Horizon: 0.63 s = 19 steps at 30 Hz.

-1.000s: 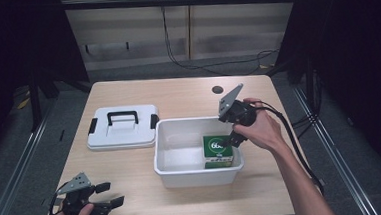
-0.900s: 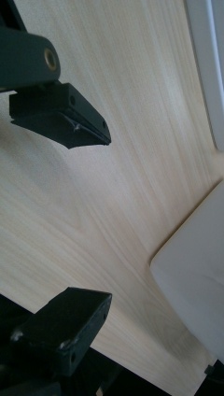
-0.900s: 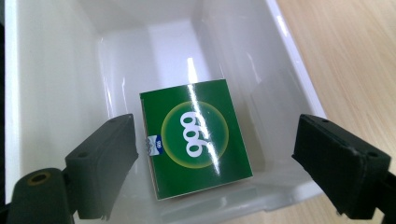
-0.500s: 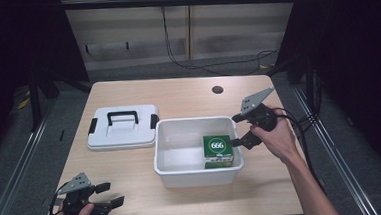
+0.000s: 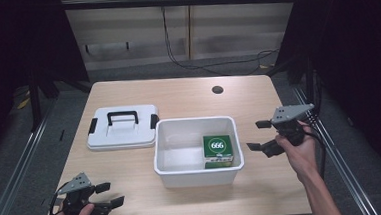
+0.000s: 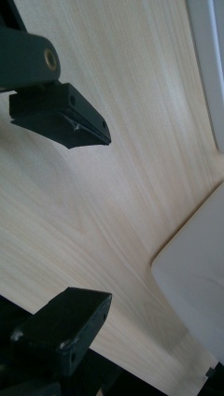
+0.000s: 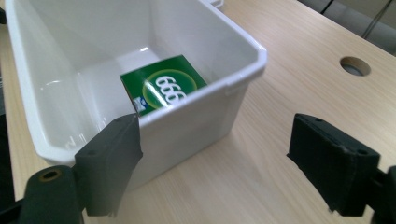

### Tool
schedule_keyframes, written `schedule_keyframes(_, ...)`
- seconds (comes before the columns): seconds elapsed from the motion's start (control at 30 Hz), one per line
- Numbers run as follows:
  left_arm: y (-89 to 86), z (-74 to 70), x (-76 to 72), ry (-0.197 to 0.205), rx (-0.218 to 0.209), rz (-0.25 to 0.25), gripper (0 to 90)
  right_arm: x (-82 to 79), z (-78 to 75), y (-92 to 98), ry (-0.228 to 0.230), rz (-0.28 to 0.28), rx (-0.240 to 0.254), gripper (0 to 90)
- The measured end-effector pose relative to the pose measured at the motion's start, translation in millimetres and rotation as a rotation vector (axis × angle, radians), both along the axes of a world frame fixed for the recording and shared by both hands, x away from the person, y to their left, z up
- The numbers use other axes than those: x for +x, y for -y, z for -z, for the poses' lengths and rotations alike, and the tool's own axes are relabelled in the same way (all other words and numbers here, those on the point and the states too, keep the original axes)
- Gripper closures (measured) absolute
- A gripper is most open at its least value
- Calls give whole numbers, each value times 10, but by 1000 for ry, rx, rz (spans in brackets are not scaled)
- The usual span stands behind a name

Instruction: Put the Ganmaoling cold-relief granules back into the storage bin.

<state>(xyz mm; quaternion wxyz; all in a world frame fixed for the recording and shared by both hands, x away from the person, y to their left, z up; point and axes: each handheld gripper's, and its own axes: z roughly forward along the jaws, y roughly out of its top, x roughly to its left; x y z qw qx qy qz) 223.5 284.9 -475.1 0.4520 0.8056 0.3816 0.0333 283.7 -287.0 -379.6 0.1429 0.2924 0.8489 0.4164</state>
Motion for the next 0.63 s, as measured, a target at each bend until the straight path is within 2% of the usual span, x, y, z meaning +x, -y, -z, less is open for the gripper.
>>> schedule_keyframes(0.13, -11, 0, 3, -1, -4, -16, 201, -76, 103, 93, 1, 43, 15, 138)
schedule_keyframes(0.17, -18, 1, 2, -1, -6, -22, 200, -129, 176, 148, 3, 64, 29, 138)
schedule_keyframes(0.2, -18, 1, 2, -1, -6, -22, 199, -129, 176, 148, 3, 64, 29, 138)
schedule_keyframes(0.23, -24, 0, -5, 1, -8, -32, 199, -188, 252, 192, 10, 91, 36, 135)
schedule_keyframes(0.27, -24, 0, -5, 1, -8, -32, 198, -188, 252, 192, 10, 91, 36, 135)
schedule_keyframes(0.37, -36, -3, -6, 3, -11, -40, 198, -276, 388, 276, -9, 111, 52, 134)
schedule_keyframes(0.47, -40, -6, -8, 3, -14, -36, 198, -312, 429, 336, -18, 133, 52, 133)
schedule_keyframes(0.5, -41, -4, -7, 1, -14, -36, 198, -348, 464, 395, -17, 157, 73, 131)
schedule_keyframes(0.53, -41, -4, -5, 0, -14, -36, 198, -348, 464, 395, -17, 157, 73, 131)
schedule_keyframes(0.57, -40, -5, -3, -1, -15, -36, 198, -380, 509, 433, -1, 187, 86, 130)
schedule_keyframes(0.63, -36, -9, -2, 2, -15, -30, 198, -394, 570, 453, -10, 199, 89, 130)
